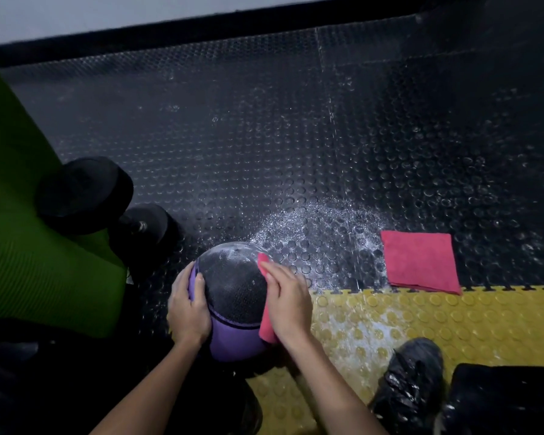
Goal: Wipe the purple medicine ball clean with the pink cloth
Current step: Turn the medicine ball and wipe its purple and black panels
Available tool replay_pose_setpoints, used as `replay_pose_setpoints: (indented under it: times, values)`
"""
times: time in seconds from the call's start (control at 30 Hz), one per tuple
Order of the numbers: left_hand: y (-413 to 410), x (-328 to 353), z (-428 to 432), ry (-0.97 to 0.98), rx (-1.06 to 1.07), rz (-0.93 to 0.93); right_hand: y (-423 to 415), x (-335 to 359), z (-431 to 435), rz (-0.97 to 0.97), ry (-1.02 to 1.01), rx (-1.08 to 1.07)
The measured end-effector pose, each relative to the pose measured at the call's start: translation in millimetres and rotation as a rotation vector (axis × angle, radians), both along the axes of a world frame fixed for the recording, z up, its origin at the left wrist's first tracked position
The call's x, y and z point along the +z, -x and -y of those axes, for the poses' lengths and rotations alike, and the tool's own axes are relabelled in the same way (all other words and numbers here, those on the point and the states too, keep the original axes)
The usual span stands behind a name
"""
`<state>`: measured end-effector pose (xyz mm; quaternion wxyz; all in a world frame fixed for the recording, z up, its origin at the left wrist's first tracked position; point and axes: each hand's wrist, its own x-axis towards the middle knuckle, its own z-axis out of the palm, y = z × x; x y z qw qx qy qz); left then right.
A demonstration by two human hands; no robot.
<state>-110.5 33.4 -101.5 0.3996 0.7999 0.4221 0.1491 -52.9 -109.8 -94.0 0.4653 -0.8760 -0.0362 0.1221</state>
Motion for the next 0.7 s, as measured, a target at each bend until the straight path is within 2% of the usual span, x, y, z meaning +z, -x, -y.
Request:
replay_pose_setpoints:
  times: [0.07,0.17,0.23,0.4,0.43,0.5,0.63,0.7]
  values:
    - [3,1,-3,0.035,0.024,0.01,2,-5,-1,-0.007,0.024,-0.027]
    - [5,0,-4,0.03,0.036,0.027,-2,-22,11,-0.219,0.0,-0.215]
    - [6,-2,-2,0.007,0.016,0.027,-4,-22,14,-0.264,0.045,-0.23]
    - [4,-4,-2,-0.018,-0.006,0.018,13,12,-12,0.137,0.054,0.04]
    - [4,-4,-3,-0.019,-0.003,0.021,14,12,-14,0.169,0.06,0.061]
    - [3,-3,-3,-0.018,-0.004,0.025,7,2,-6,0.08,0.06,0.0]
    - [2,-7,0,-0.066,-0.057,0.022,-8,-22,18,-0.261,-0.043,-0.246]
    - [1,-8,2,-0.099,-0.082,0.014,-8,-19,17,-0.239,0.033,-0.229]
